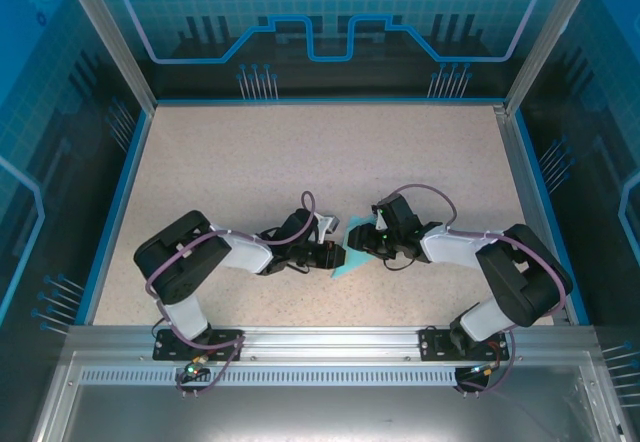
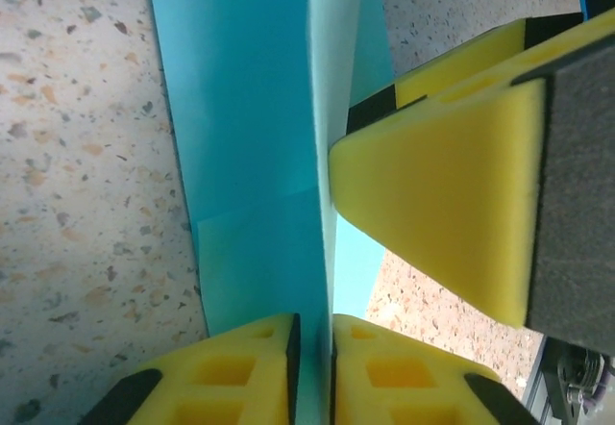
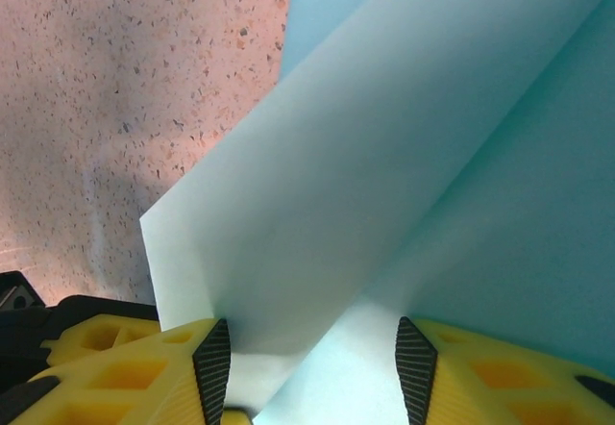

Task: Fold a paper plane with a square sheet of paper (pick it up from the middle)
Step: Fourth fold the wing at the center of the table.

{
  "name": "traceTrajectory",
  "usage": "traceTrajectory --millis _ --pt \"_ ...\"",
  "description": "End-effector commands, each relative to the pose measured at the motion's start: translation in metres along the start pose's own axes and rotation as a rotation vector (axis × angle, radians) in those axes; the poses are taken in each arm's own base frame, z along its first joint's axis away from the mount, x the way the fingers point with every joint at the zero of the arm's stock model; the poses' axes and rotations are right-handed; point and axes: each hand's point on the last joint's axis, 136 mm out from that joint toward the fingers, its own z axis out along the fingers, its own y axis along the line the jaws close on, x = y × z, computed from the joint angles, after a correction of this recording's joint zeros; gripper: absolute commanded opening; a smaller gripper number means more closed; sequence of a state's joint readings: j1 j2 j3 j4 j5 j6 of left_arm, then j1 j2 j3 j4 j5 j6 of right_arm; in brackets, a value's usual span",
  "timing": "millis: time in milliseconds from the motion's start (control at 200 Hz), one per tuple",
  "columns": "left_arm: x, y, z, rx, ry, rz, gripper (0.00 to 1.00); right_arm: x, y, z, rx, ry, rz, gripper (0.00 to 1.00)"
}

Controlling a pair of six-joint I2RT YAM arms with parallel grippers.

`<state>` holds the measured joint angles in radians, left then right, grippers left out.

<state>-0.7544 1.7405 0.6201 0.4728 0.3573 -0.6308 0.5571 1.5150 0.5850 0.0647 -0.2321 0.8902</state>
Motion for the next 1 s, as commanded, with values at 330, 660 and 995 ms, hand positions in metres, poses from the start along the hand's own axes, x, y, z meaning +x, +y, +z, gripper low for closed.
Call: traceTrajectory --millis 330,660,995 --pt "-0.016 -0.002 -0.050 -0.058 -0.111 -0.101 0.37 0.017 -0.033 0.010 0.197 0.086 0.048 0.54" --pt "-0.022 -0.014 -0.050 -0.006 -0.115 -0.147 0.27 0.029 -0.052 0.011 0.329 0.149 0.071 0.51" --pt "-0.032 -0.016 -0.041 -0.025 -0.100 -0.168 0.17 0.038 -0.063 0.010 0.399 0.201 0.085 0.45"
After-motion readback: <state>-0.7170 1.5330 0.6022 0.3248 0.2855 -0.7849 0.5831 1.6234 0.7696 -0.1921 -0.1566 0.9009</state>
